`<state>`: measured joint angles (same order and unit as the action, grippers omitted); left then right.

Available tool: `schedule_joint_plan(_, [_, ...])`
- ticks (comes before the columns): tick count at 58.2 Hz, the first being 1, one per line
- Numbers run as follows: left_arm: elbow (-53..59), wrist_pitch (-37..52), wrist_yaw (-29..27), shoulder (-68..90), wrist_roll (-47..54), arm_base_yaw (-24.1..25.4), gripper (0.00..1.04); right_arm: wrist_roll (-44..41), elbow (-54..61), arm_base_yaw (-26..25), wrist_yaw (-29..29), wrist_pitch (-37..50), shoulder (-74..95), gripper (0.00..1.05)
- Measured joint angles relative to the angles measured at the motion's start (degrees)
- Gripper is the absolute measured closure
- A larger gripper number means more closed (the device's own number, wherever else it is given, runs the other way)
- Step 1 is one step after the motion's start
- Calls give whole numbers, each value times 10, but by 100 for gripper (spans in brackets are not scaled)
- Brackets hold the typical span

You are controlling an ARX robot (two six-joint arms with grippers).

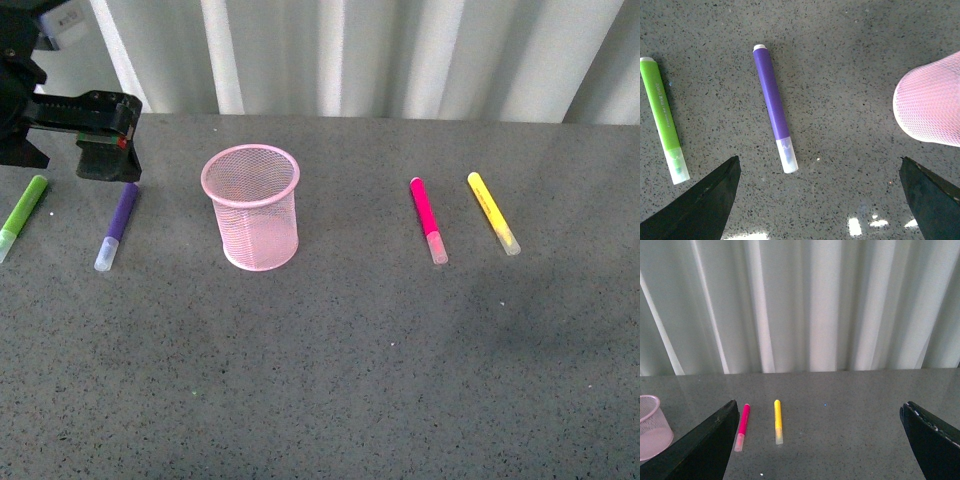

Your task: Insert purple and pink pens into pink cup

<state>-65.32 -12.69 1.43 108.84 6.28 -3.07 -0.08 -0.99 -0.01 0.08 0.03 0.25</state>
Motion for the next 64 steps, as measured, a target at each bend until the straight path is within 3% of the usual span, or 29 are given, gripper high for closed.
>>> schedule_joint_plan(64, [-207, -39, -19, 231, -30, 10, 7, 0, 0, 0, 0, 0, 0, 7])
